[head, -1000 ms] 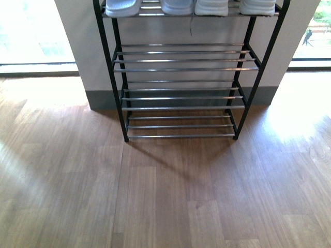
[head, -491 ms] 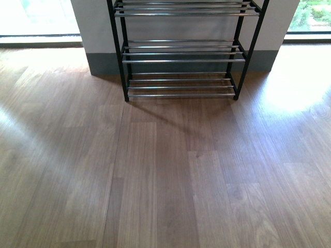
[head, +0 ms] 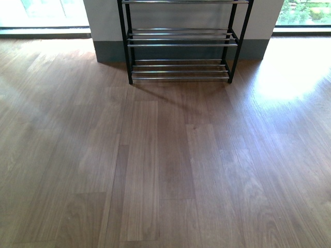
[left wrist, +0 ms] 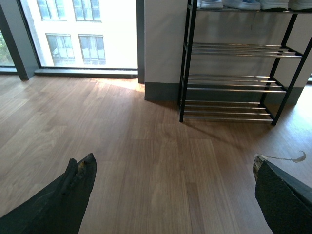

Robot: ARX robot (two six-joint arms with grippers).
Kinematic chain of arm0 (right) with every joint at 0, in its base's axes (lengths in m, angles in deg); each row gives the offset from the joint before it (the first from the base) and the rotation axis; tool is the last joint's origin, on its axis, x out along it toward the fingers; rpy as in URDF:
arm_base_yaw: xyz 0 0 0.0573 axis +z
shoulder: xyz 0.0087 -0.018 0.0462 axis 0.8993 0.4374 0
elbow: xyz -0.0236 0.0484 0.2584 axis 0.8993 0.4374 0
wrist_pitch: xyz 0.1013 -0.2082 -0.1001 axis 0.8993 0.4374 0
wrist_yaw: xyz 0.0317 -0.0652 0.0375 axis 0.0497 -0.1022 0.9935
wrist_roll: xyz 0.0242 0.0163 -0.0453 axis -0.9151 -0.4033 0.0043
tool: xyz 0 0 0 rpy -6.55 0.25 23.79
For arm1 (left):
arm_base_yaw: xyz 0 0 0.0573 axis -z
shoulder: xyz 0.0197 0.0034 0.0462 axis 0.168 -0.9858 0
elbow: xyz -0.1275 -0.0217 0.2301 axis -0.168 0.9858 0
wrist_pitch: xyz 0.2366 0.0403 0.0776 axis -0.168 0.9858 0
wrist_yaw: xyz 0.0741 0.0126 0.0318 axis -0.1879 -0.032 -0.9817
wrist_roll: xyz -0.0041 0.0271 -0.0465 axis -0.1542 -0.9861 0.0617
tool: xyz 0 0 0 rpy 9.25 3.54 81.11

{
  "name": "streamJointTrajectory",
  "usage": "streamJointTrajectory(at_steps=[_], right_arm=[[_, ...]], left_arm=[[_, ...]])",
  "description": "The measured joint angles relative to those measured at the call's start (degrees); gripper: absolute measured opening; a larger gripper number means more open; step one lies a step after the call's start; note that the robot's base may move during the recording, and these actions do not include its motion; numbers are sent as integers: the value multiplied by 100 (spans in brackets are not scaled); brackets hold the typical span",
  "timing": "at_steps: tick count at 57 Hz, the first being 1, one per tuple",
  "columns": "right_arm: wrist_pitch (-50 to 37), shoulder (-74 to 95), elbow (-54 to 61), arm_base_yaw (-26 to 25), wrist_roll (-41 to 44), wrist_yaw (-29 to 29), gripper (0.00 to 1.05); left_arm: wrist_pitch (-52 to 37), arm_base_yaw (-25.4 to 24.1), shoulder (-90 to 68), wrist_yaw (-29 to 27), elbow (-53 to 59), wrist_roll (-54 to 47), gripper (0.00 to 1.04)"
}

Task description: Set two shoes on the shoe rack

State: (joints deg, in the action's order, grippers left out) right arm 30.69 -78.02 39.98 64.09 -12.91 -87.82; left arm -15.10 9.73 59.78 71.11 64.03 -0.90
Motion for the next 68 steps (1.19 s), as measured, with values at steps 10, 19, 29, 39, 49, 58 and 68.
streamJointTrajectory(at_steps=[10, 19, 29, 39, 49, 58, 68], right_arm=[[0, 0, 0, 0, 0, 0, 96], [0, 0, 0, 0, 0, -7, 96], [0, 0, 0, 0, 0, 2, 96], [0, 0, 0, 0, 0, 0, 96], [0, -2, 0, 0, 0, 2, 96], [0, -2, 0, 0, 0, 2, 96], [0, -2, 0, 0, 0, 2, 96]], left_arm=[[-2, -2, 0, -2, 0, 0, 95], [-2, 0, 0, 2, 0, 0, 95], [-2, 0, 0, 2, 0, 0, 95], [-2, 0, 0, 2, 0, 0, 95], [-2, 0, 0, 0, 0, 0, 95], [-2, 0, 0, 0, 0, 0, 95], [-2, -2, 0, 0, 0, 0, 95]])
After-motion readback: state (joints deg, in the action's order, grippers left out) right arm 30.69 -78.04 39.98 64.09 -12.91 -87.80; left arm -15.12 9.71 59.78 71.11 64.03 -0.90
